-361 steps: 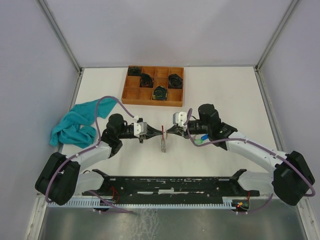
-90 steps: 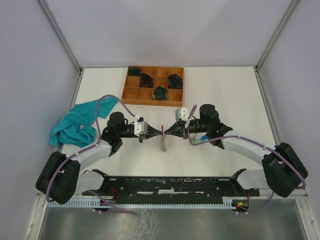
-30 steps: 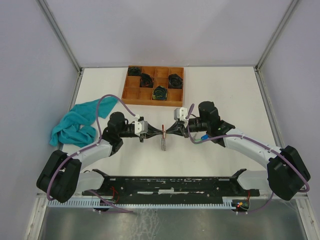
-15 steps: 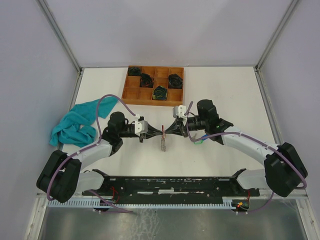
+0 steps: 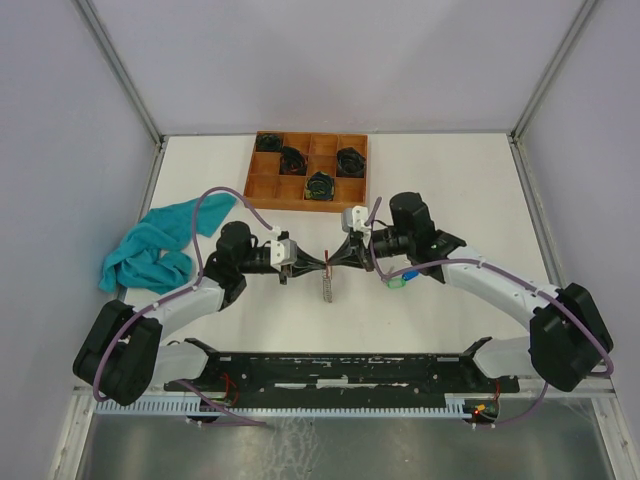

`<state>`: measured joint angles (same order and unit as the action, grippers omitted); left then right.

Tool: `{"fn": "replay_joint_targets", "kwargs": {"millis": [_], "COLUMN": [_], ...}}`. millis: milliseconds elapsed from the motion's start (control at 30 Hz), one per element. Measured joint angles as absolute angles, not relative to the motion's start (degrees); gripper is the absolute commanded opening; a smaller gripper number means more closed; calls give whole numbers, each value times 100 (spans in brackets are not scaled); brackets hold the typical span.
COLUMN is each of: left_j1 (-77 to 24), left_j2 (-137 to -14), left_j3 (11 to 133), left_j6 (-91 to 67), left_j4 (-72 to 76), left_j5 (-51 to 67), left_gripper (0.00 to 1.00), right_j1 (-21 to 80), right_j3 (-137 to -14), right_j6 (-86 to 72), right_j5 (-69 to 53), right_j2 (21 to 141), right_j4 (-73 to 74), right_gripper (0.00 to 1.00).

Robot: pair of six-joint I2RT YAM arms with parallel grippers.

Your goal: Put the keys on the keyring

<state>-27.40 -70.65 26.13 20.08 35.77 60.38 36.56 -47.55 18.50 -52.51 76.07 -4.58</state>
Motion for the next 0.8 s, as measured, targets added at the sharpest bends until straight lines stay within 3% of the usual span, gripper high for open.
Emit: {"fn": "replay_joint_targets", "kwargs": {"millis": [467,800], "left_j1": [-2751,-2751], "left_j2": [-7065,-7065], "left_j3": [2571,2467], "left_j6": [1717,1417], "left_j4": [3830,4353], "left_j5": [5789,5682], "left_gripper": [3,3], "right_j1": [3715,3723], "right_j3": [-4978,-4499], "right_j6": [2888,3028], "right_j5": [-5065,-4565], "right_j2": [7553,7166], "right_j4": [607,336], "right_gripper": [2,22]}}
